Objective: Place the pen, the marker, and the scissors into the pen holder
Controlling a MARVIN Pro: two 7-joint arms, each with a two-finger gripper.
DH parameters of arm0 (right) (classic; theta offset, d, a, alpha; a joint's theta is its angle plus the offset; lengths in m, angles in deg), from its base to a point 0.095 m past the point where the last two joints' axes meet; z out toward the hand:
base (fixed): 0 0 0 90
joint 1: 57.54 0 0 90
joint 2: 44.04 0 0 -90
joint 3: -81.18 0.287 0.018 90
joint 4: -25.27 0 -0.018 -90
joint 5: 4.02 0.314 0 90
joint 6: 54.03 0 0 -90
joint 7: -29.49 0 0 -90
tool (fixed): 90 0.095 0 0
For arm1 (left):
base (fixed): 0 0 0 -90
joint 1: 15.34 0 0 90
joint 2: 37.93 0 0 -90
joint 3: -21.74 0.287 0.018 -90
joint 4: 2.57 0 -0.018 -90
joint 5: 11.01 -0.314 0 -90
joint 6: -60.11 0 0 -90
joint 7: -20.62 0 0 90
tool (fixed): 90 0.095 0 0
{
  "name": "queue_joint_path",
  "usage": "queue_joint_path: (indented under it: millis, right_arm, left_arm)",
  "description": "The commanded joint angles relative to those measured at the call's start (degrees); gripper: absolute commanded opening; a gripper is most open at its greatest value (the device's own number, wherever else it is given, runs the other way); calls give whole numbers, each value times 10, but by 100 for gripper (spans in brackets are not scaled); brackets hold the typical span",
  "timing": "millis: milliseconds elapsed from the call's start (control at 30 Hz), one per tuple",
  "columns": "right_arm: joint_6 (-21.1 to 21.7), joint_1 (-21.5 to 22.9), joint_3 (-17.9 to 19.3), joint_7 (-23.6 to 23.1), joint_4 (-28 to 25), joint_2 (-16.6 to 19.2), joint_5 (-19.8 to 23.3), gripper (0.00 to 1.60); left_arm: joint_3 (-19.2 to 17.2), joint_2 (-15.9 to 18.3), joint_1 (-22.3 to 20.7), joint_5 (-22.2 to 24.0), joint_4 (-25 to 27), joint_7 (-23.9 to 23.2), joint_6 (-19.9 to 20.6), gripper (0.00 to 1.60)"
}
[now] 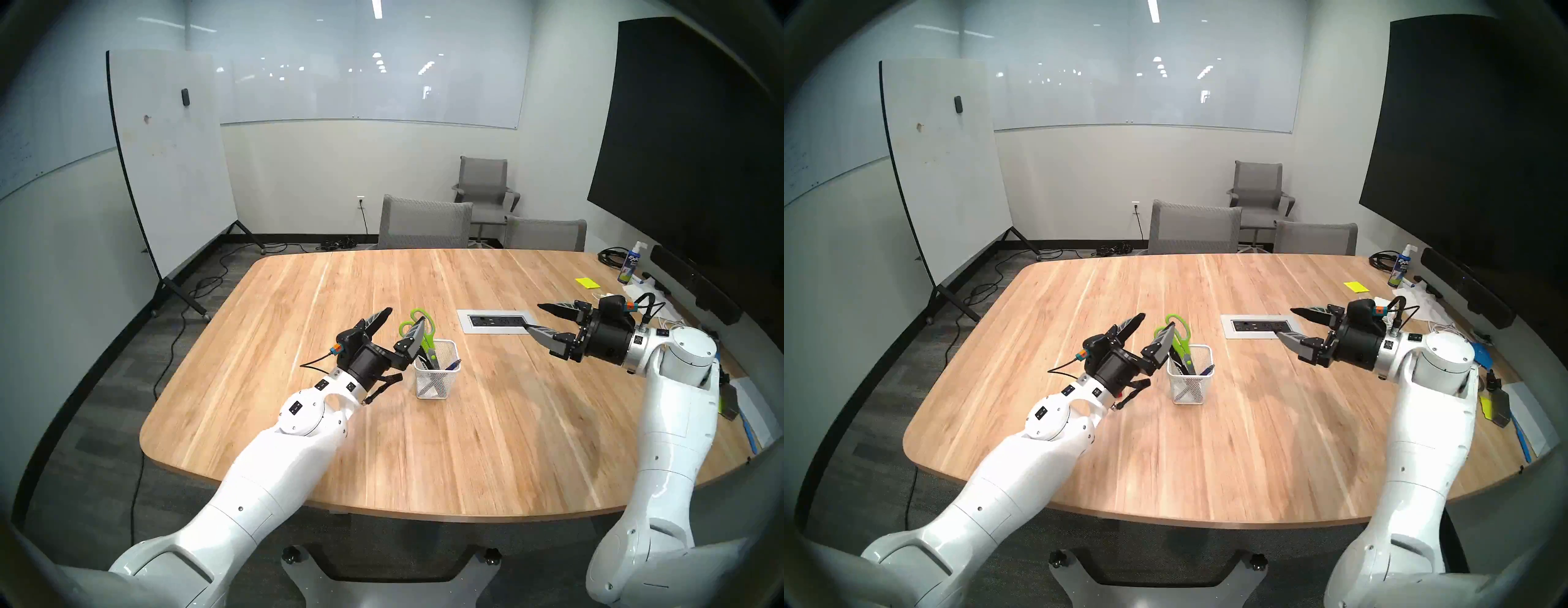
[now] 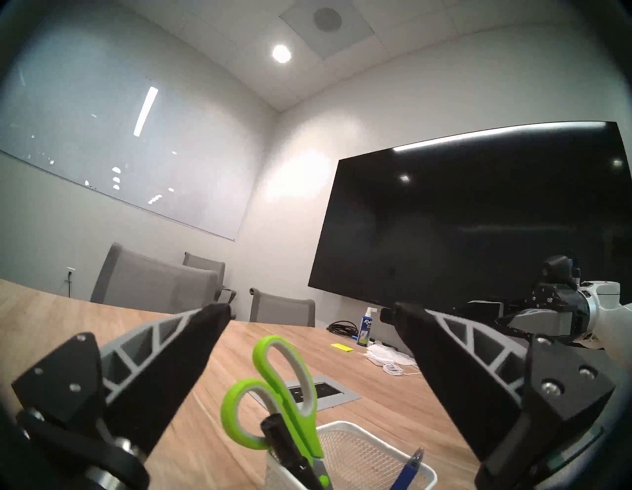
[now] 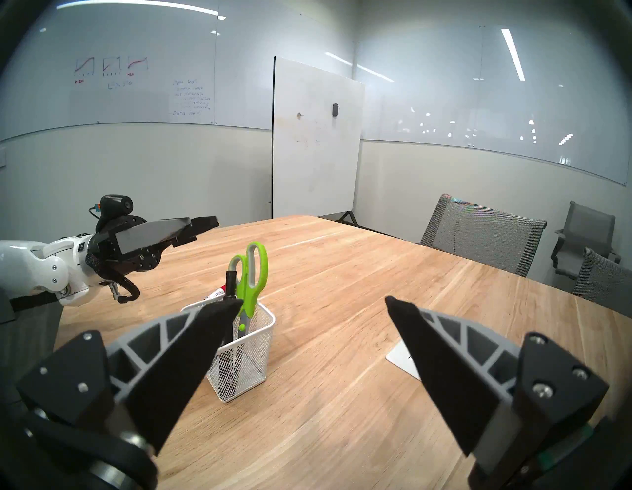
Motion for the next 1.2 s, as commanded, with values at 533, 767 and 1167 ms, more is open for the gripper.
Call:
queue_joint_path:
  millis: [533, 767, 1167]
  right_arm:
    - [-1, 8, -1, 1, -9, 1, 3, 160]
    - [-1, 8, -1, 1, -9, 1, 4, 160]
    - [0, 8, -1, 1, -10, 1, 4, 160]
  left_arm:
    - [-83, 127, 102, -31, 185, 108, 108, 160]
    - [-107, 161, 140, -15, 233, 160, 188, 160]
    - [-95, 174, 148, 86, 275, 268, 329, 160]
